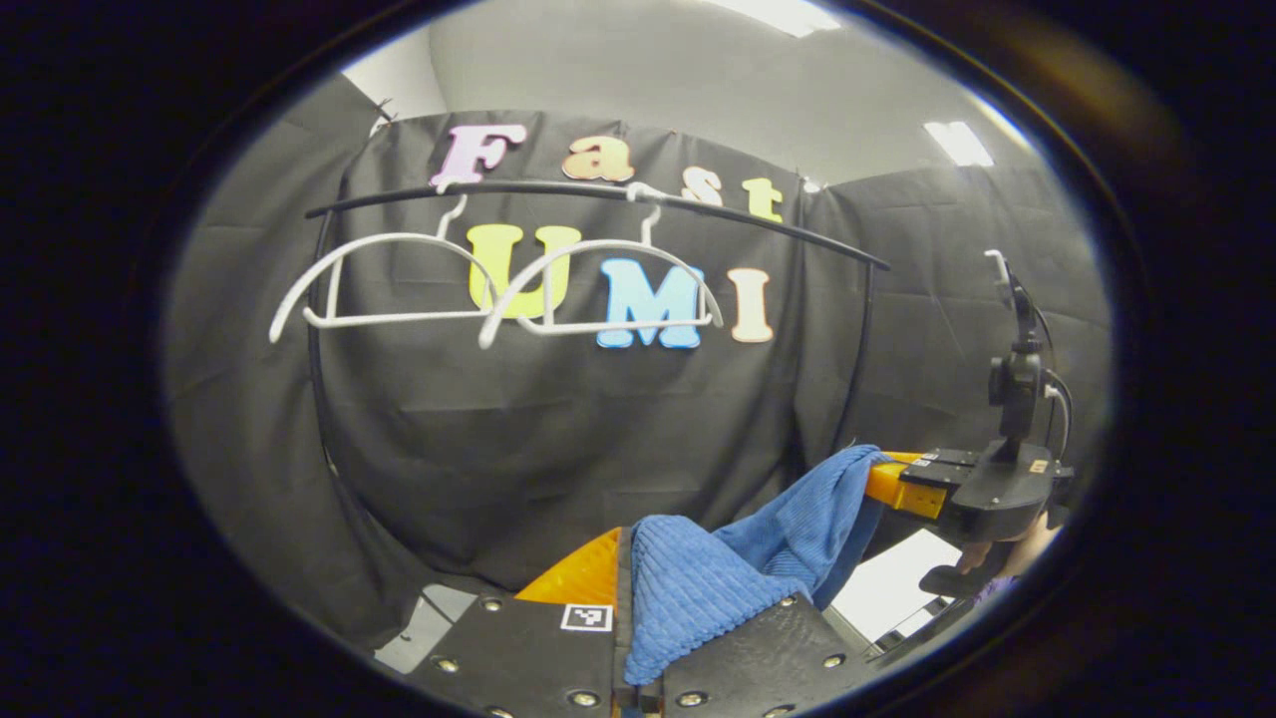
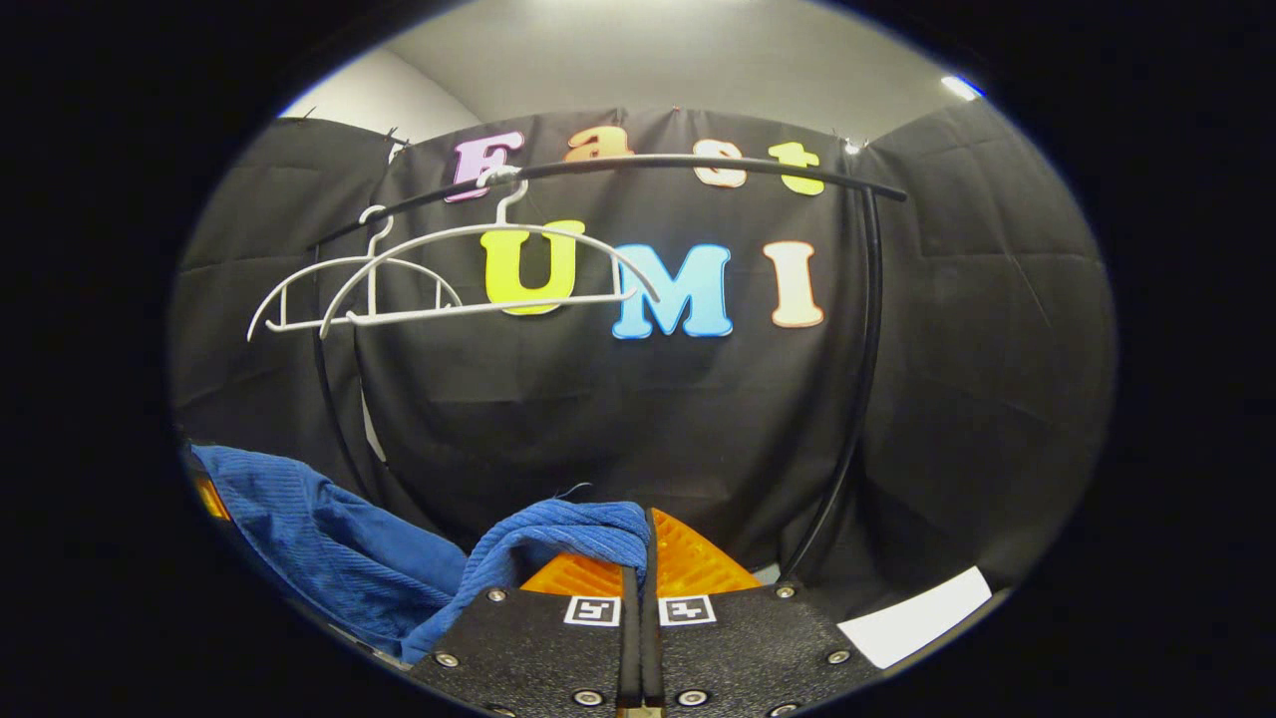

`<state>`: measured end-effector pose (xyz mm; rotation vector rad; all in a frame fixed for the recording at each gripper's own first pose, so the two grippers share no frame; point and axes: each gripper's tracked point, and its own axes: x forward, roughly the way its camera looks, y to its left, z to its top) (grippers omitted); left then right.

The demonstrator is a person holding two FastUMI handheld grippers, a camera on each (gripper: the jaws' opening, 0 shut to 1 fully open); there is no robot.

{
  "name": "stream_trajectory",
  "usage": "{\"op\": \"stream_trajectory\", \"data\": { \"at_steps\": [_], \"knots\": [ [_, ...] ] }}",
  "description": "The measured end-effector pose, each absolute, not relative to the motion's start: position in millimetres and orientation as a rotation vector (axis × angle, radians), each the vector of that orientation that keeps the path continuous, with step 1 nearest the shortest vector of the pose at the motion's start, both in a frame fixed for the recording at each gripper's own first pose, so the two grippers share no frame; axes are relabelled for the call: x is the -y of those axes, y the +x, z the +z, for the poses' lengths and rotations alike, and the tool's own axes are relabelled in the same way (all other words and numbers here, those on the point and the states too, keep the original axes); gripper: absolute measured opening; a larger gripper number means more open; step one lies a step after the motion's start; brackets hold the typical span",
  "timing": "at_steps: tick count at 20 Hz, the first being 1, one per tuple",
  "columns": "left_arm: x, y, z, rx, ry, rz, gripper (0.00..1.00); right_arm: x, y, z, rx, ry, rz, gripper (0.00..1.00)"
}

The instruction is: Grasp the clothes on the hanger with both hands and then place them into the laundry hamper below.

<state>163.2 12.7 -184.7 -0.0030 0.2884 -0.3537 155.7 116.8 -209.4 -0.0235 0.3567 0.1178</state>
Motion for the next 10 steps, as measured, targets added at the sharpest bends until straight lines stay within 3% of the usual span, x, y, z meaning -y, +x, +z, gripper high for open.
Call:
{"op": "stream_trajectory", "data": {
  "at_steps": [10],
  "knots": [
    [-12.7, 164.0, -320.1, -0.478, -0.053, -0.340, 0.05, -101.1, 110.6, -344.5, -0.650, 0.104, 0.032, 0.00]
  ]
}}
